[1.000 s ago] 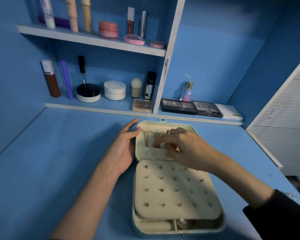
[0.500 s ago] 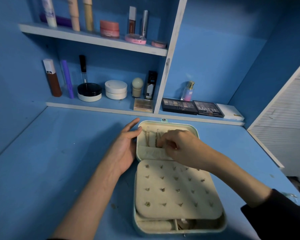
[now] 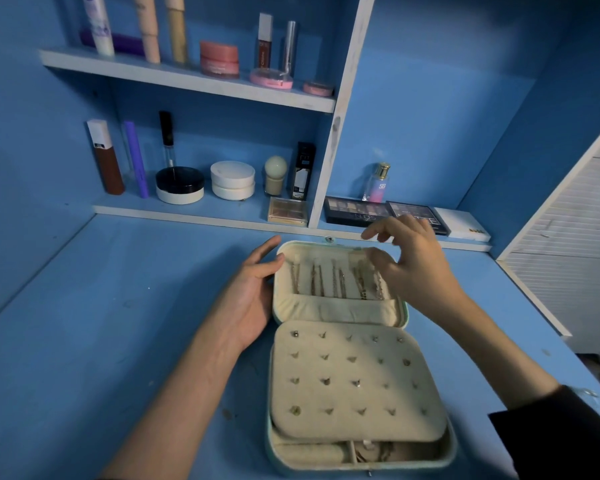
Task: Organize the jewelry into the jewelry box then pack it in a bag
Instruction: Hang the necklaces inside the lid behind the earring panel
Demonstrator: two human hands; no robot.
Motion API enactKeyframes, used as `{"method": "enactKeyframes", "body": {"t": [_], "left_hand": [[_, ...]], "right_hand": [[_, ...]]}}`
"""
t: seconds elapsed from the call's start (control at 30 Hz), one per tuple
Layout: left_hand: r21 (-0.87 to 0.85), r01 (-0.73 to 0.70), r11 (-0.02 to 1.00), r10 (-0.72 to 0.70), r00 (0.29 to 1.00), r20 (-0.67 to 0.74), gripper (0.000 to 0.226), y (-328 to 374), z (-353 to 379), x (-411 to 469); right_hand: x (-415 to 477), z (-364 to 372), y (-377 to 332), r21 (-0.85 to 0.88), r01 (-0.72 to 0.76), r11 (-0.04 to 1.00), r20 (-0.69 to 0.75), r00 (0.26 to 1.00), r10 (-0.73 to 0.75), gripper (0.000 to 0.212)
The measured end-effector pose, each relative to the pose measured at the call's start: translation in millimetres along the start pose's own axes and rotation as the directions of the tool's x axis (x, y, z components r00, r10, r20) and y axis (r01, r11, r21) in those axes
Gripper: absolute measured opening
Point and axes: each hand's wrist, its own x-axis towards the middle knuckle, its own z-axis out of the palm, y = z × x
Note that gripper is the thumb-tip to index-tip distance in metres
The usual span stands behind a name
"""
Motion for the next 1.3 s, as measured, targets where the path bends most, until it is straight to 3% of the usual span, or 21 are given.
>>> {"method": "enactKeyframes", "body": {"t": [0.07,0.13,0.27,0.43,0.63,0.9,1.1,1.3], "left_hand": [[0.004,0.001,1.000,-0.001,1.000,0.005,0.042,0,0,0],[0.009,-0.001,1.000,0.001,1.000,0.011,0.041,0,-1,0],[0.023,-0.001,1.000,0.000,1.000,0.025,0.042,0,-2,0],[0.035,-0.004,0.999,0.003,0.999,0.037,0.040,0,0,-1],[0.025,-0.015,1.000,0.014,0.999,0.050,0.036,1,3,-3],[0.027,-0.029,0.999,0.027,0.998,0.064,0.034,2,4,-4],[0.027,-0.039,0.999,0.037,0.996,0.078,0.033,2,3,-5],[0.010,-0.036,0.999,0.035,0.995,0.096,0.033,3,3,-5]], "right_hand": [[-2,0,6,0.003,-0.050,0.999,-0.021,0.999,0.050,0.028],[-4,0,11,0.137,-0.147,0.980,-0.002,0.989,0.149,0.031],[-10,1,19,0.530,-0.364,0.766,0.116,0.926,0.360,0.019],[-18,7,26,0.647,-0.464,0.605,0.230,0.875,0.426,0.019],[-20,13,24,0.687,-0.432,0.584,0.195,0.884,0.424,0.016],[-11,22,18,0.700,-0.459,0.548,0.137,0.839,0.527,0.009],[-12,19,14,0.675,-0.446,0.588,0.132,0.857,0.499,0.012],[-29,9,10,0.613,-0.439,0.656,0.263,0.897,0.355,0.053]]}}
